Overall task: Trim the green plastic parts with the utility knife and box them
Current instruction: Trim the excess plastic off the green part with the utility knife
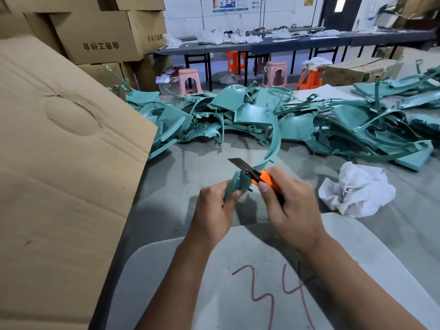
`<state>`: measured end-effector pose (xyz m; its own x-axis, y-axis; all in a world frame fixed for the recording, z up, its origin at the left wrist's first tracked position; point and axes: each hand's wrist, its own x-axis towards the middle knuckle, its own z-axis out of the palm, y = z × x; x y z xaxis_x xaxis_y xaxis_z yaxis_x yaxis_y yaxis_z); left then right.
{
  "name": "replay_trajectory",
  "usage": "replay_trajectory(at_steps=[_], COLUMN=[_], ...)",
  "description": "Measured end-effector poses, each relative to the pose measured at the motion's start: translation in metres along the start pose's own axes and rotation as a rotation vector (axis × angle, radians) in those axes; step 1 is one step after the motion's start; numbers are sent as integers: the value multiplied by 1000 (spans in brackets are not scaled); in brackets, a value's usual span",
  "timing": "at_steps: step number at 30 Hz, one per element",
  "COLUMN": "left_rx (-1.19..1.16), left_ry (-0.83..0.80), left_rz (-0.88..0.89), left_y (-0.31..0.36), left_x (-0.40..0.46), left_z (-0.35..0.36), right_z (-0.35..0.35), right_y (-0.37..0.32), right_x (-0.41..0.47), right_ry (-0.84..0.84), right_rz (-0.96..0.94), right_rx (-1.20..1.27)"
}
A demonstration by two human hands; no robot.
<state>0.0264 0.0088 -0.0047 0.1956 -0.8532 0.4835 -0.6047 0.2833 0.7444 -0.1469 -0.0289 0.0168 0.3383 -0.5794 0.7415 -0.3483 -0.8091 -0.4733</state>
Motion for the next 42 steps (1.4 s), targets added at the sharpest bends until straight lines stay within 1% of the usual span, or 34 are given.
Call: replay_trajectory(at_steps=[4,6,10,13,15,17,19,21,23,26,28,31,33,38,42], left_rx=[-203,-253,-373,-514,-550,-534,-499,-468,-426,-437,-496,-602,-622,-486,-437], left_ry=[-86,-147,-229,-283,-298,-278,-225,-189,-188,-183,-177,-185,-178,-152,-164], left_rz=[-97,-111,-208,-302,-353,-387,-409,-413,-416,-421,-434,-455,-447,-405,-370], left_y=[-3,-6,-6,-2,-2,-4,-8,-10,-10,-11,-9,-8,-9,-10,-6], left_x=[4,4,1,-1,-2,-2,-2,-1,-1,0,-1,-1,0,1,2], left_z=[-5,-12,-25,-34,-46,-57,-62,-63,-61,-59,-61,-68,-72,-68,-62], right_z=[-5,-10,-19,-27,-33,-38,-37,-29,-17,-4,-3,-9,-12,-8,2], right_y=[15,25,44,56,63,63,54,38,21,5,4,10,13,6,-2], right_x=[0,1,4,4,5,5,5,6,3,-2,-2,-2,-3,-1,-4], right_ry=[86,121,129,153,177,207,251,222,90,-73,-112,-84,-68,43,-47], right_rz=[122,207,403,497,540,562,505,367,219,64,69,108,106,131,139], right_rx=[-59,-122,-210,-234,-275,-316,-310,-211,-108,-90,-108,-101,-89,-42,-110])
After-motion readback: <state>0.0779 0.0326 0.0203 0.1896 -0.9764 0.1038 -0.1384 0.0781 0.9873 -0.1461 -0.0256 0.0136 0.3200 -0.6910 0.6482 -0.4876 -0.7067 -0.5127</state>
